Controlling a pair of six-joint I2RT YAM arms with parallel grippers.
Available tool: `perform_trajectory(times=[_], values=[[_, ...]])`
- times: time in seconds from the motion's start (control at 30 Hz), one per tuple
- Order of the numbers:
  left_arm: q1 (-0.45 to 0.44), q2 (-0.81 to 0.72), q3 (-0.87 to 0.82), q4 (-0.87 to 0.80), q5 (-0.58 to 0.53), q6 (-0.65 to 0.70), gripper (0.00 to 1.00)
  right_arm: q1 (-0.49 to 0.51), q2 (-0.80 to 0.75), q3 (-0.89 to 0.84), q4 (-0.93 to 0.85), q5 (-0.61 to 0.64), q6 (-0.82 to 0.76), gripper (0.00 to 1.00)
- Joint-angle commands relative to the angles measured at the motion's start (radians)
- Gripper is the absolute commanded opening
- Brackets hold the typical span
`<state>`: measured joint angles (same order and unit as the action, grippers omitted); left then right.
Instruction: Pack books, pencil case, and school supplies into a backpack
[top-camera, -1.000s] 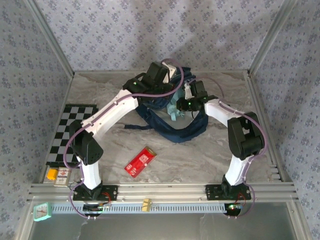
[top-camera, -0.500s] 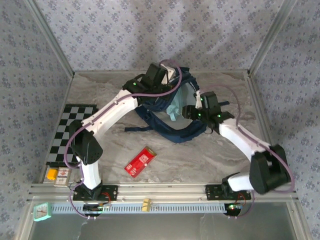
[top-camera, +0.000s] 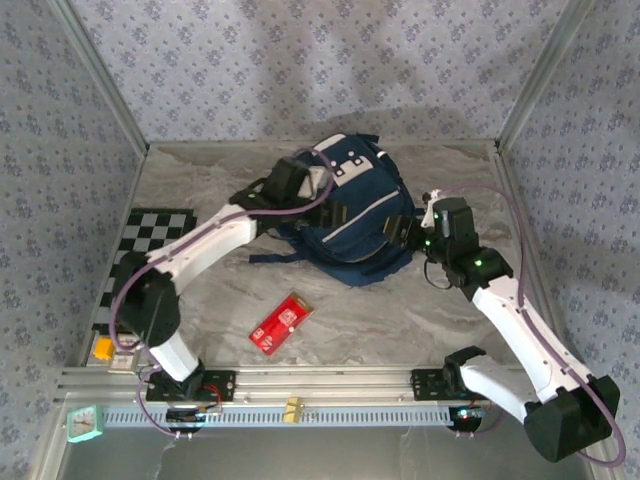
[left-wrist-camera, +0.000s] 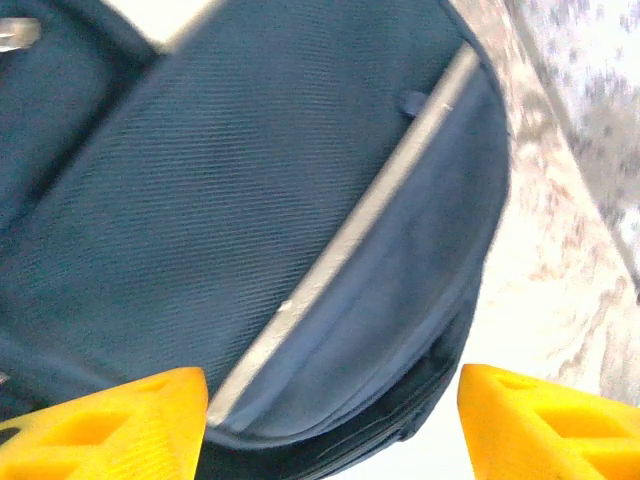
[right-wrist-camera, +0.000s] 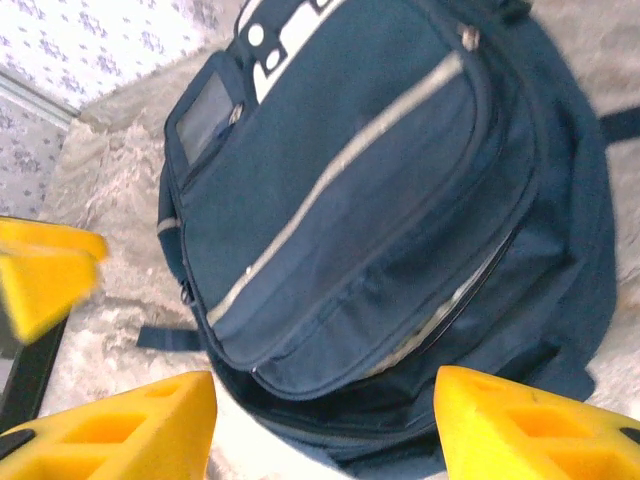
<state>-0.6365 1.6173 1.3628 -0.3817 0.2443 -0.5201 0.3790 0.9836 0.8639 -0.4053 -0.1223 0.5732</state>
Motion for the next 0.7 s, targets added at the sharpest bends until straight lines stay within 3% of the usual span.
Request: perform_trajectory(times=[0.0,0.1,0.2,0.37,0.67], values=[[0.127,-0.071,-0.09,0.131,-0.001,-0.208,0.67,0.071,0.049,-0.032,-0.006,-0.034,0.118,0.61],[0.23,-0.047,-0.184,0.224,0.042,-0.327,0.64,0.131,0.117,-0.032,0.03,-0.016,0.155,0.61],[0.274,0.014,-0.227,0.32,0.081,-0.405,0.62,0.157,0.186,-0.031,0.085,-0.03,0.189,0.61],[0.283,0.122,-0.211,0.361,0.079,-0.475,0.6,0.165,0.239,-0.033,0.123,-0.028,0.233,0.61],[0.29,0.238,-0.21,0.435,0.057,-0.551,0.46,0.156,0.241,-0.062,0.153,-0.037,0.249,0.62]])
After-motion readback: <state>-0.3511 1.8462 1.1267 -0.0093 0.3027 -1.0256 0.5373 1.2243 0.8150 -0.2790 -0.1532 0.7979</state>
